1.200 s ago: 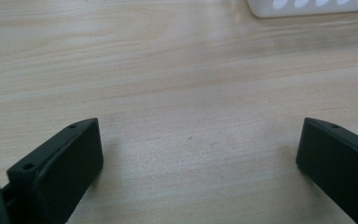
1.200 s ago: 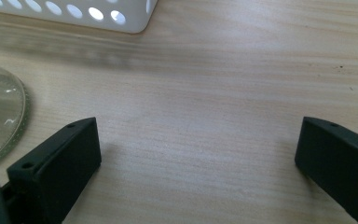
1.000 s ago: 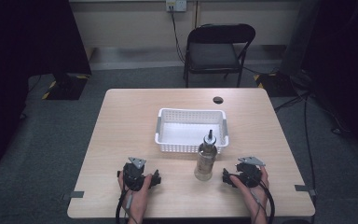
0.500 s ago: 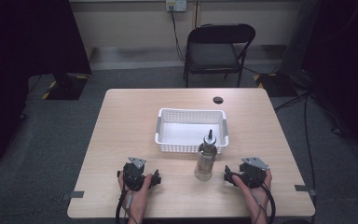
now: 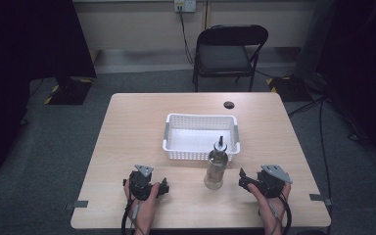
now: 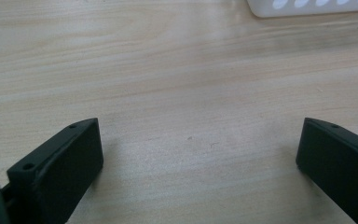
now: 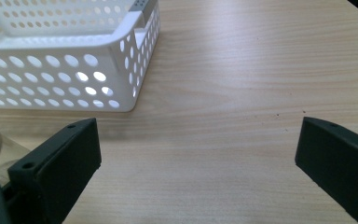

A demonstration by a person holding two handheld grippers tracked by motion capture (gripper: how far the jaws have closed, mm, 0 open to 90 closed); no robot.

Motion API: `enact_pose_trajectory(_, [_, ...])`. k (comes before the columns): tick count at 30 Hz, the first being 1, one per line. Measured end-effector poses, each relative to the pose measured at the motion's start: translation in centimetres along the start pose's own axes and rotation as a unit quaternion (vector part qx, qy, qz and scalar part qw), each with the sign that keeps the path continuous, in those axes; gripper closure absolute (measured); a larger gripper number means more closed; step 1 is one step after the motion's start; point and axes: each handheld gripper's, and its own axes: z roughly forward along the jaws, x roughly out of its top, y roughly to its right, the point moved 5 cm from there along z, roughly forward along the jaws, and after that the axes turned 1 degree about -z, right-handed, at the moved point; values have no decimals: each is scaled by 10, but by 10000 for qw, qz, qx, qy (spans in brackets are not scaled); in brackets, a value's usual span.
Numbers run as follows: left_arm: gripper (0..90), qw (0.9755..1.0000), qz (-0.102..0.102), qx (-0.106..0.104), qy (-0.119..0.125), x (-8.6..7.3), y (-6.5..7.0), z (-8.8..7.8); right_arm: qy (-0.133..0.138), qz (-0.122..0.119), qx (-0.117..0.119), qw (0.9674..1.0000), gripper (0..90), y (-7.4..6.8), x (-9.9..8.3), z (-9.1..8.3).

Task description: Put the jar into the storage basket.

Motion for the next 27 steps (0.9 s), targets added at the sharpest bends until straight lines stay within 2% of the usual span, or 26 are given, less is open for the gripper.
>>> enact_pose_trajectory(3, [0, 10000, -1, 0, 0, 0, 0, 0, 32, 78, 70, 9999, 0, -2, 2, -2])
enact_pose_trajectory(6, [0, 10000, -1, -1, 1, 0, 0, 0, 135, 95, -42, 9999, 0, -2, 4, -6])
enact_pose_trajectory(10, [0, 10000, -1, 0, 1, 0, 0, 0, 279, 144, -53, 9995, 0, -2, 8, -12])
enact_pose_trajectory(27, [0, 10000, 0, 0, -1, 0, 0, 0, 916, 116, 229, 9955, 0, -12, 28, -46])
